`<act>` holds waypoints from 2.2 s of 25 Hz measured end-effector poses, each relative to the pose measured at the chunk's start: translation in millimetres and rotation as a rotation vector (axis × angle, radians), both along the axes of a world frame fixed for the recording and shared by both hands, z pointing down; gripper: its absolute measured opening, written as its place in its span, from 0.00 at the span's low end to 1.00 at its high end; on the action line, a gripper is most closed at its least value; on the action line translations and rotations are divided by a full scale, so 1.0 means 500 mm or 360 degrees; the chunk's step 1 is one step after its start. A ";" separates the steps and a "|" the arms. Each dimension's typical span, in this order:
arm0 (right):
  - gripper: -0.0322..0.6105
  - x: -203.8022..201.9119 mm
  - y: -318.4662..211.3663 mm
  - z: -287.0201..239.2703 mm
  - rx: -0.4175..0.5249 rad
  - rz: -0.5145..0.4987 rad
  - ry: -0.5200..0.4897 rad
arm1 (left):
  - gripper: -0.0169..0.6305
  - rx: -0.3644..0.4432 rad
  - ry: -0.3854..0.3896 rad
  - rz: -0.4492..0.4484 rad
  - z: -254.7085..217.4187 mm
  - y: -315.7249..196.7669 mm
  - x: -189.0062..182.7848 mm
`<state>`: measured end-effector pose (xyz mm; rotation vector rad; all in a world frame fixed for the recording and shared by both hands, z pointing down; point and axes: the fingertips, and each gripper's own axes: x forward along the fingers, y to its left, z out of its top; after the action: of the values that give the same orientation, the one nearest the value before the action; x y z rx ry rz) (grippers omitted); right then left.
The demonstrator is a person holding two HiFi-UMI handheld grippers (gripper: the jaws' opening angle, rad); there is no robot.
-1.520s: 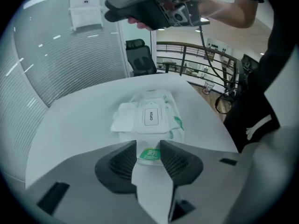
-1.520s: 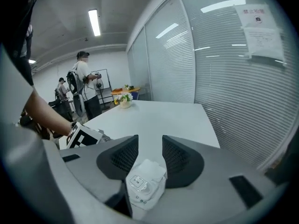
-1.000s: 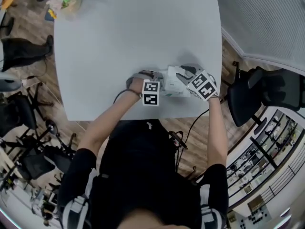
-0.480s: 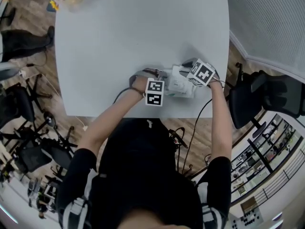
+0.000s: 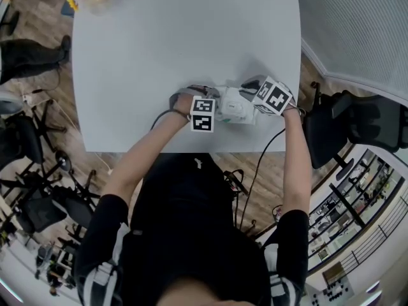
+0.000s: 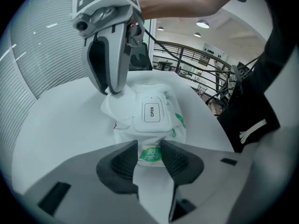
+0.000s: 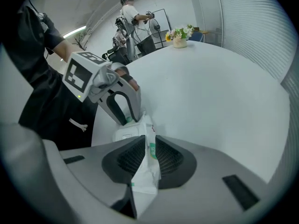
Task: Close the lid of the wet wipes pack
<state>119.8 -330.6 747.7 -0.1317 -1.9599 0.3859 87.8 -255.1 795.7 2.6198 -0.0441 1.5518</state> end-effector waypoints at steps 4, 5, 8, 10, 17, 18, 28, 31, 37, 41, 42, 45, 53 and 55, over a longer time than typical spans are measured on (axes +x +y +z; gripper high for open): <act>0.18 0.011 0.053 -0.030 0.0020 0.0008 -0.0053 | 0.28 0.0002 -0.0023 -0.0010 0.000 0.004 0.002; 0.18 0.013 0.066 -0.030 0.0028 0.0020 -0.0065 | 0.28 0.0004 -0.0031 -0.0013 0.001 0.004 0.002; 0.18 0.016 0.102 -0.021 0.0052 0.0060 -0.0100 | 0.28 0.0008 -0.0050 -0.0025 0.004 0.004 0.002; 0.21 0.020 0.128 -0.014 0.0043 0.0080 -0.0087 | 0.28 0.0015 -0.0061 -0.0038 0.006 0.004 0.000; 0.25 0.030 0.190 0.034 0.0041 0.0138 -0.0017 | 0.28 0.0031 -0.0055 -0.0090 0.005 0.000 -0.004; 0.25 0.031 0.190 0.041 0.0047 0.0165 -0.0012 | 0.28 0.0032 -0.0051 -0.0097 0.005 -0.001 -0.003; 0.22 0.027 0.182 0.065 0.0355 0.0321 0.0157 | 0.28 0.0038 -0.0036 -0.0128 0.004 -0.004 -0.002; 0.22 0.028 0.187 0.075 0.0472 0.0344 0.0233 | 0.28 0.0037 -0.0032 -0.0129 0.003 -0.002 0.000; 0.23 0.025 0.183 0.087 0.0589 0.0396 0.0267 | 0.28 0.0032 -0.0040 -0.0128 0.006 -0.006 -0.003; 0.23 0.025 0.184 0.086 0.0574 0.0399 0.0290 | 0.28 0.0037 -0.0033 -0.0137 0.005 -0.004 -0.003; 0.23 0.026 0.185 0.085 0.0572 0.0404 0.0287 | 0.28 0.0038 -0.0027 -0.0142 0.005 -0.004 -0.003; 0.23 0.026 0.190 0.082 0.0551 0.0467 0.0255 | 0.28 0.0038 -0.0005 -0.0193 0.005 0.000 -0.006; 0.31 0.042 0.207 -0.045 0.0646 0.0976 -0.0050 | 0.24 -0.0071 0.0065 -0.0475 -0.051 0.050 -0.040; 0.30 0.058 0.230 -0.090 0.0672 0.1114 -0.0137 | 0.18 -0.0066 0.0160 -0.0605 -0.093 0.077 -0.042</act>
<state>149.0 -215.7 702.8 0.8377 -2.0851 0.4042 67.0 -216.9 749.1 2.4667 -0.4672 1.2769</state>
